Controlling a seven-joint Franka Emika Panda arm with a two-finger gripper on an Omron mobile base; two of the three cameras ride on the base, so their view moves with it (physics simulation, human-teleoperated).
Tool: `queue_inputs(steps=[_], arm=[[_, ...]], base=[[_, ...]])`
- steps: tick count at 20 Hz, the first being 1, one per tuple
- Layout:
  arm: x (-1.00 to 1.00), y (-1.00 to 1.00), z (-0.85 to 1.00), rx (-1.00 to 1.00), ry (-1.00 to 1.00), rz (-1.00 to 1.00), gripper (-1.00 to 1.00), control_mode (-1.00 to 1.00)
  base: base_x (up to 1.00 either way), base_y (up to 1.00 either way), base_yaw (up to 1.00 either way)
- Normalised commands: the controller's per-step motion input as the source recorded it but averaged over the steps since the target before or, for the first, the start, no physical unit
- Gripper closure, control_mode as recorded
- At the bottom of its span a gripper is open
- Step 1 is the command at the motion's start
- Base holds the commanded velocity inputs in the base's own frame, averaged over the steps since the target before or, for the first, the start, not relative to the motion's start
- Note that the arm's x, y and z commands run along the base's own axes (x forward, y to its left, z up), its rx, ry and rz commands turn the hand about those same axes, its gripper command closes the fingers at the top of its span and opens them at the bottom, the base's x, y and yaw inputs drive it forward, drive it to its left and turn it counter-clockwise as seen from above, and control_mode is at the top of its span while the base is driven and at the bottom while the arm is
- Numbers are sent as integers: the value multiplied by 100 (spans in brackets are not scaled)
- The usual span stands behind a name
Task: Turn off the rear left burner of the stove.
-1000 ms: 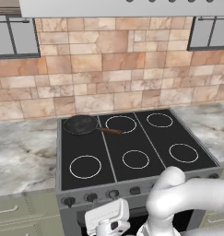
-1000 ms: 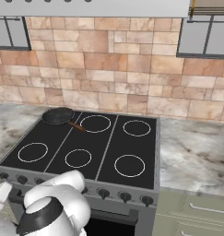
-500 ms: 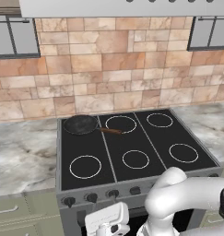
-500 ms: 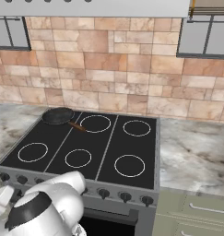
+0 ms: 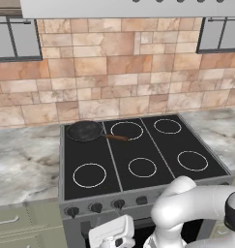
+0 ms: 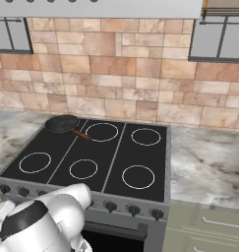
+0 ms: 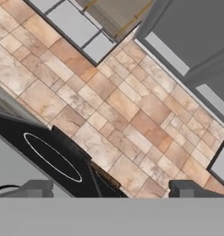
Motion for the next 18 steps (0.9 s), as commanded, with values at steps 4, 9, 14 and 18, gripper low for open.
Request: queue_inputs(steps=[4, 9, 14, 18], arm=[[0, 0, 0, 0, 9, 0, -100, -100], [1, 0, 0, 0, 10, 0, -100, -100], [5, 0, 0, 0, 4, 0, -100, -100], [11, -10, 0, 0, 0, 0, -100, -100]], base=[[0, 0, 0], [0, 0, 0], [0, 0, 0], [0, 0, 0]])
